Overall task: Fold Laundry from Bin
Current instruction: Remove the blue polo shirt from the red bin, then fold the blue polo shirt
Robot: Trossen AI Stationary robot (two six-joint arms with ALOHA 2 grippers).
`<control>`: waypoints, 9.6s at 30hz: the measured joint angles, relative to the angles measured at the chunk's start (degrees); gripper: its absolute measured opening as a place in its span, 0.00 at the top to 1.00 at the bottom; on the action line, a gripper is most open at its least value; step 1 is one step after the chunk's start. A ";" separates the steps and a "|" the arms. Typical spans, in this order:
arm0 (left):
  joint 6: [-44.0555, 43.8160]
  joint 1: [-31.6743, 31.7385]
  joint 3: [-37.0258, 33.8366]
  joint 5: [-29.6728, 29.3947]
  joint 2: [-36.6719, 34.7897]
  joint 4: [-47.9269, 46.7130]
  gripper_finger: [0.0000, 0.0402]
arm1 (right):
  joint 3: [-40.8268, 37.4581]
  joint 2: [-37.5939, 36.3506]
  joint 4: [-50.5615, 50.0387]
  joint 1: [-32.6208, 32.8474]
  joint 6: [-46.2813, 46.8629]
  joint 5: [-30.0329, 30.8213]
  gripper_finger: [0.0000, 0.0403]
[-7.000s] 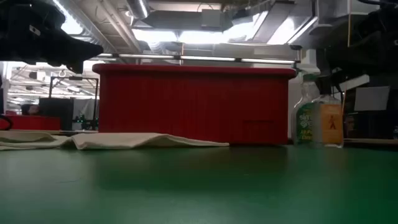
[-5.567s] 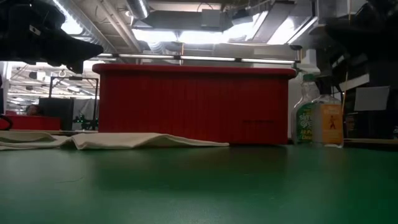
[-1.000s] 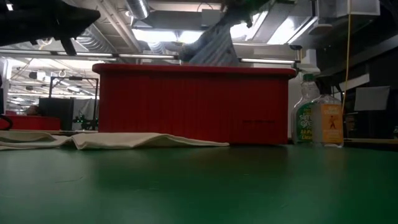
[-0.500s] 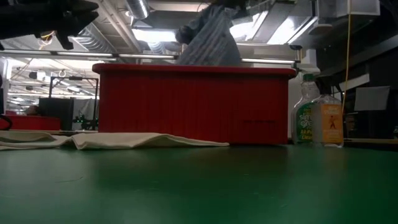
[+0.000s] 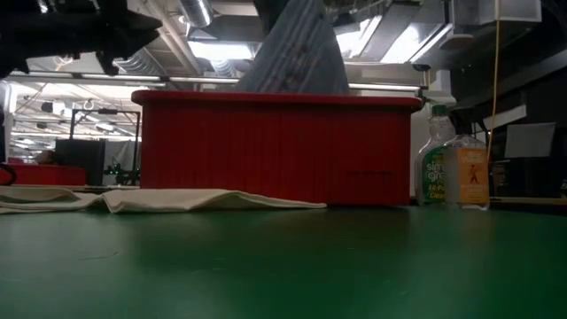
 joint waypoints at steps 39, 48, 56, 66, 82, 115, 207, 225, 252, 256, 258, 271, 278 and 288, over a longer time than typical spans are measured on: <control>4.38 6.63 26.68 4.77 50.80 -0.30 0.72 | 0.00 -0.04 15.77 0.00 15.57 -11.67 1.00; 4.34 7.30 26.68 8.26 53.63 -0.18 0.72 | 0.00 -0.04 15.73 0.00 15.54 -13.53 1.00; 0.20 8.94 26.68 8.56 53.68 0.34 0.72 | -0.01 -0.04 15.73 -0.01 15.54 -13.70 1.00; -0.11 10.49 26.68 8.25 53.68 6.43 0.72 | 0.00 -0.04 15.73 -0.01 15.54 -13.73 1.00; -4.63 10.45 27.96 9.59 53.68 6.26 0.54 | 0.00 -0.04 15.73 -0.02 16.81 -13.75 1.00; 4.31 10.82 28.25 21.83 60.84 6.38 0.49 | -0.01 -0.04 15.82 -0.01 16.81 -13.00 1.00; -19.46 -7.48 41.48 21.02 17.21 -81.45 0.99 | -0.33 -9.02 -88.75 68.28 38.31 90.97 1.00; -17.61 -7.43 41.45 9.63 37.82 -81.74 0.99 | -17.46 -9.40 -89.01 48.51 26.17 78.76 1.00; -8.72 -7.43 41.43 2.26 36.18 -79.83 0.78 | -18.10 -9.40 -89.01 38.14 19.06 78.87 0.95; -8.74 -7.41 41.43 6.64 32.97 -79.87 0.78 | -18.10 -9.40 -89.01 38.18 19.06 78.86 0.94; -8.99 -7.43 41.43 9.90 31.23 -79.84 0.78 | -18.10 -9.40 -89.01 38.16 19.06 78.86 0.94; -16.67 -14.37 41.43 34.29 29.09 -79.93 0.78 | -18.10 -9.40 -89.01 38.18 19.06 78.82 0.94; -20.94 -21.70 41.43 34.26 33.29 -79.06 0.74 | -18.10 -9.40 -88.99 38.18 19.06 78.38 0.94; -20.77 -29.87 41.43 34.15 42.65 -73.83 0.59 | -18.12 -9.40 -89.00 38.18 19.06 77.92 0.94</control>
